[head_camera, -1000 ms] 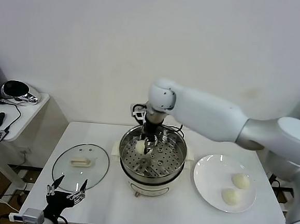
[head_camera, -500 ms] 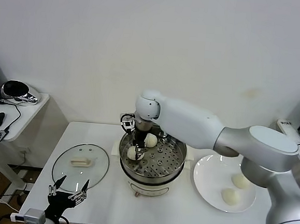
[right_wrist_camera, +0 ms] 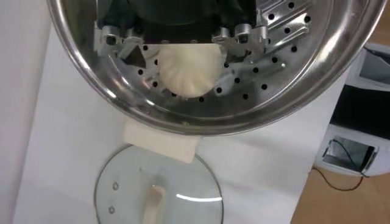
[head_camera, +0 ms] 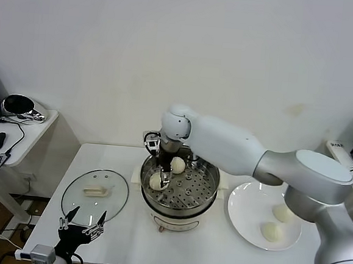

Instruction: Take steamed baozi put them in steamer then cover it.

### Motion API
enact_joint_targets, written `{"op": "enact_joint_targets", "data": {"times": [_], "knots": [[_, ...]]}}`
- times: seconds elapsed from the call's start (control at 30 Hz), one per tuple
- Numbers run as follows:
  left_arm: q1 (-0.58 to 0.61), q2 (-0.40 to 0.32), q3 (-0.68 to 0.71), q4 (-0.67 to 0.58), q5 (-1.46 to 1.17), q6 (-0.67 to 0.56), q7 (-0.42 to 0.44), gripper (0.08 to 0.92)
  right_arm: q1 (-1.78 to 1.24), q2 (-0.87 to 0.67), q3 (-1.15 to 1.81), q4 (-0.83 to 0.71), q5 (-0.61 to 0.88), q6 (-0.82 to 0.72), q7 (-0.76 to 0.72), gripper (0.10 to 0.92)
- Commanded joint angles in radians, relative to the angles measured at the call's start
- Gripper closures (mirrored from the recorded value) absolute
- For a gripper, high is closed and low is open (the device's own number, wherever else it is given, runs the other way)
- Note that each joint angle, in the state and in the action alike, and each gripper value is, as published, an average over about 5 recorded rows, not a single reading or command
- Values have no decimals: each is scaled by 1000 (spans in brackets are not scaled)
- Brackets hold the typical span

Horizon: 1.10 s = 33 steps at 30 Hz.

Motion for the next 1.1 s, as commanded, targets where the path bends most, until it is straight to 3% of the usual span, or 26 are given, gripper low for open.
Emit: {"op": "enact_joint_targets", "data": {"times": [0.03, 0.3, 0.57, 0.77, 1.1], "knots": [[-3, 4, -2, -1, -1, 2, 4, 177, 42, -166, 58, 133, -1, 15, -21, 203], [-20, 10, -3, 3, -3, 11, 11, 177, 49, -517, 146, 340, -21, 63, -72, 203], [-13, 6, 10, 4, 10, 10, 11, 177, -144, -806, 293, 423, -150, 125, -83, 203], [-8, 1, 15, -5, 16, 12, 12, 177, -345, -865, 404, 425, -266, 176, -95, 203], [12, -7, 16, -16, 32, 11, 13, 177, -580, -820, 507, 346, -422, 221, -93, 203]]}}
